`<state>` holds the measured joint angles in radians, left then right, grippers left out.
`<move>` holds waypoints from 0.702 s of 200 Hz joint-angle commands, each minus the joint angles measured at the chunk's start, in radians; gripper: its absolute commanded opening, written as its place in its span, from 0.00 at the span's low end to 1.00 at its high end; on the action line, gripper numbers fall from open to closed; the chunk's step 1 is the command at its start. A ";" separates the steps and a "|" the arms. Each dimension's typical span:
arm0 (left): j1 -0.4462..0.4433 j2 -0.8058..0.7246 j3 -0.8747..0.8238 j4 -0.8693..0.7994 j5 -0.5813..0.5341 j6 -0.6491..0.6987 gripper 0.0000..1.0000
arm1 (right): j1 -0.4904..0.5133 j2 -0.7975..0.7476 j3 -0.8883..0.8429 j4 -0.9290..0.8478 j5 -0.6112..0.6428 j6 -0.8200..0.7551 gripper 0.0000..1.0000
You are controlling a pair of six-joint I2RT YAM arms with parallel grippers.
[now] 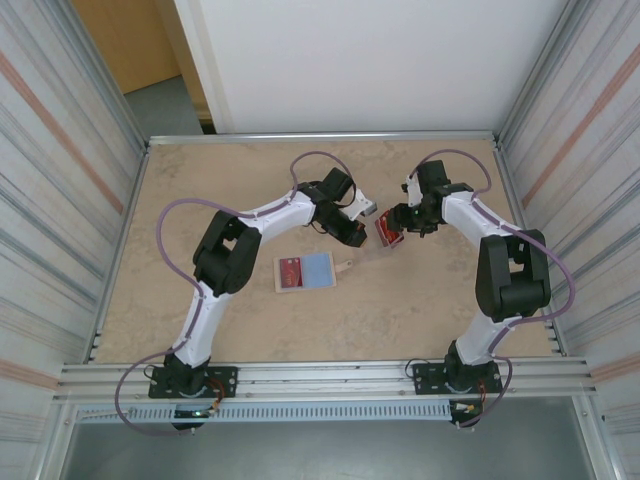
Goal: Put the credit cards into the card holder
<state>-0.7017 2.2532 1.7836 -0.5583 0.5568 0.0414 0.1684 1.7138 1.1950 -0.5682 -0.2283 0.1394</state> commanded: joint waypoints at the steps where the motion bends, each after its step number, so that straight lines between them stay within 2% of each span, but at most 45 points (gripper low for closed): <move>1: -0.010 0.006 -0.042 -0.060 -0.045 0.022 0.00 | -0.010 -0.033 0.026 -0.027 -0.004 -0.026 0.53; 65: -0.010 0.004 -0.051 -0.057 -0.043 0.020 0.00 | -0.004 -0.053 0.023 -0.032 -0.003 -0.032 0.41; 140: -0.010 0.011 -0.049 -0.058 -0.041 0.017 0.00 | 0.005 -0.068 0.016 -0.033 0.014 -0.038 0.37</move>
<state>-0.7017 2.2490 1.7733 -0.5476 0.5571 0.0414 0.1699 1.6833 1.1950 -0.5766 -0.2432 0.1211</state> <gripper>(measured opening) 0.052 0.377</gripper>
